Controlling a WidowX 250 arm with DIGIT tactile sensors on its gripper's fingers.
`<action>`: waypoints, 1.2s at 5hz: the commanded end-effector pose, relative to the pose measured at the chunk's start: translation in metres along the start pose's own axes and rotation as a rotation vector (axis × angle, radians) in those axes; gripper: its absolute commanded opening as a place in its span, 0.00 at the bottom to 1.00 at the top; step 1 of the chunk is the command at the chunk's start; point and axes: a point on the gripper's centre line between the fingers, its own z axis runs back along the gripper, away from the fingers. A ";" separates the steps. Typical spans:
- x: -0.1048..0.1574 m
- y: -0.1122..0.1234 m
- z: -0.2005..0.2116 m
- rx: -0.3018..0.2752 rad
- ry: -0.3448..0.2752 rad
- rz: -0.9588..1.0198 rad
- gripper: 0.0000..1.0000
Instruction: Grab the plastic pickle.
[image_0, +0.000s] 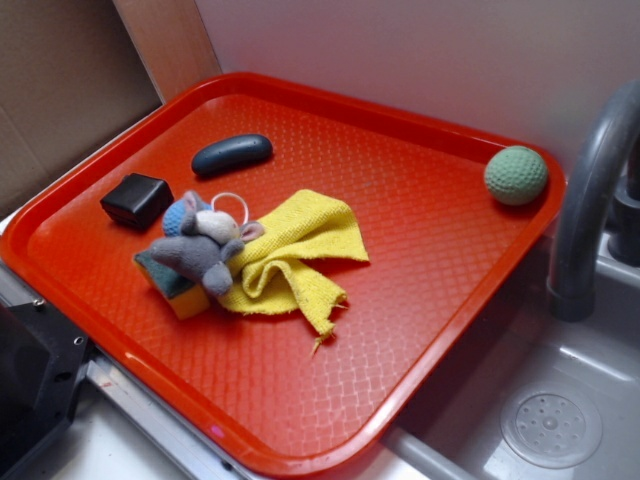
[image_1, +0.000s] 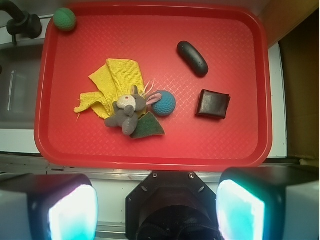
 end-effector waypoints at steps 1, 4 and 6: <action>0.000 0.000 0.000 0.000 0.000 0.000 1.00; 0.076 0.047 -0.096 0.010 -0.042 -0.403 1.00; 0.076 0.047 -0.096 0.010 -0.042 -0.403 1.00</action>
